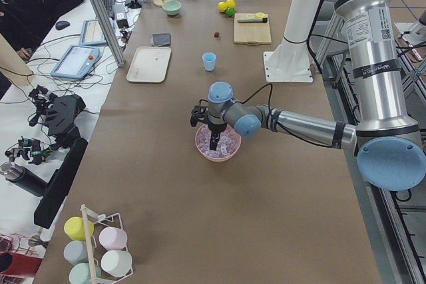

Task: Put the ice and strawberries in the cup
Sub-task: 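Lower the left gripper into the pink bowl of ice cubes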

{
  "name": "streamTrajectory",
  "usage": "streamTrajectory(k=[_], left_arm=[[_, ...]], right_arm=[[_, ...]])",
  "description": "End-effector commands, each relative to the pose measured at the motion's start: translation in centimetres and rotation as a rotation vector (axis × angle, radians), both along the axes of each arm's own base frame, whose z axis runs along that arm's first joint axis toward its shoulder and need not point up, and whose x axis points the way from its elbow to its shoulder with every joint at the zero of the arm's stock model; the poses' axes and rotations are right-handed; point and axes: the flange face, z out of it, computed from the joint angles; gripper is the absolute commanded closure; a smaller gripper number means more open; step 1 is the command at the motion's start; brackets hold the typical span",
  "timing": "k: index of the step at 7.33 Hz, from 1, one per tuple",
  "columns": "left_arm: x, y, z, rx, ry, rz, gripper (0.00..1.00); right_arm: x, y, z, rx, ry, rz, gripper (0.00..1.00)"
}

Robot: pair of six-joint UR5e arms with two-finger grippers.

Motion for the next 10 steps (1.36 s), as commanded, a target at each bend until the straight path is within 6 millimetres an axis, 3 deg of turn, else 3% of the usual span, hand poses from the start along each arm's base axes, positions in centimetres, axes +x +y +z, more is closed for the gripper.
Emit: streamTrajectory(k=[1, 9, 10], left_arm=[[0.6, 0.3, -0.1, -0.017, 0.008, -0.009, 0.02], [0.5, 0.5, -0.7, 0.016, -0.006, -0.020, 0.03], [0.7, 1.5, 0.0, 0.052, -0.026, -0.018, 0.03]], right_arm=[[-0.3, 0.0, -0.1, 0.004, -0.002, -0.008, 0.00], [-1.0, -0.2, -0.3, 0.027, -0.008, -0.022, 0.00], [-1.0, -0.2, -0.3, 0.026, -0.008, -0.021, 0.00]])
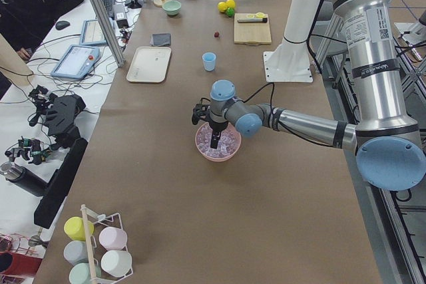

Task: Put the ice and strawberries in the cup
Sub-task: 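Lower the left gripper into the pink bowl of ice cubes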

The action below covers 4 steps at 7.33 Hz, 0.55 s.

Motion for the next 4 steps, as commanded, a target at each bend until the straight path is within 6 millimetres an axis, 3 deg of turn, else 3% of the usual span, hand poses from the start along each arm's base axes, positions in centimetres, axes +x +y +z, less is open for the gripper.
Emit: streamTrajectory(k=[1, 4], left_arm=[[1.1, 1.9, 1.1, 0.098, -0.050, -0.003, 0.03], [2.5, 2.5, 1.1, 0.115, -0.057, 0.029, 0.06]], right_arm=[[0.0, 0.0, -0.2, 0.005, -0.005, 0.000, 0.00], [-0.2, 0.0, -0.2, 0.006, -0.005, -0.004, 0.00]])
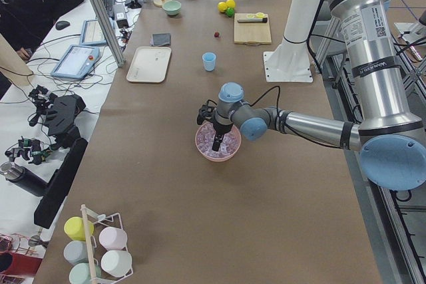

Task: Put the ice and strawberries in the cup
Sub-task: 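Lower the left gripper into the pink bowl of ice cubes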

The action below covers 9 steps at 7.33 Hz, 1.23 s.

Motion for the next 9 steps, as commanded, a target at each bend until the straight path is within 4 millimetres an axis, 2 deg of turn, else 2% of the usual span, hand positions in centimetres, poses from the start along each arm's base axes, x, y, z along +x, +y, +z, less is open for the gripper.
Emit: streamTrajectory(k=[1, 3, 9], left_arm=[[0.8, 0.5, 0.2, 0.001, -0.003, 0.021, 0.16], [0.8, 0.7, 0.4, -0.005, 0.000, 0.032, 0.38], [1.1, 0.8, 2.0, -0.047, 0.000, 0.047, 0.38]], right_arm=[[-0.1, 0.0, 0.1, -0.001, 0.000, -0.003, 0.00], [-0.1, 0.0, 0.1, 0.000, 0.000, -0.004, 0.00], [-0.1, 0.1, 0.1, 0.000, 0.000, -0.004, 0.00]])
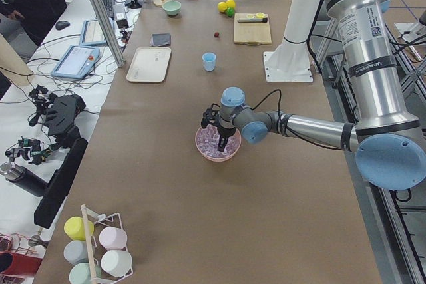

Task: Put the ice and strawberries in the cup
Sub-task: 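Close the left gripper on an ice cube and lift it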

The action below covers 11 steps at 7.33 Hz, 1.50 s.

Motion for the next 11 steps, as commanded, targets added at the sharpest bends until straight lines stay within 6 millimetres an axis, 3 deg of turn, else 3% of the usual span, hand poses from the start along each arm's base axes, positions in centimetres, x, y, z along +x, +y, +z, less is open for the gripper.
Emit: streamTrajectory(k=[1, 6, 9, 10, 11], left_arm=[[0.1, 0.0, 0.3, -0.007, -0.003, 0.000, 0.38], [0.2, 0.3, 0.8, -0.039, 0.001, 0.003, 0.51], [0.2, 0.2, 0.7, -0.037, 0.004, 0.002, 0.70], [0.2, 0.2, 0.5, -0.035, 0.007, 0.002, 1.00], [0.2, 0.3, -0.4, -0.033, 0.026, 0.010, 1.00]], right_arm=[[0.0, 0.1, 0.1, -0.002, 0.000, 0.000, 0.00], [0.0, 0.1, 0.1, -0.002, -0.001, 0.000, 0.00], [0.0, 0.3, 0.0, -0.003, -0.001, 0.001, 0.00], [0.0, 0.3, 0.0, -0.003, -0.001, 0.001, 0.00], [0.0, 0.4, 0.1, -0.004, -0.001, 0.001, 0.00]])
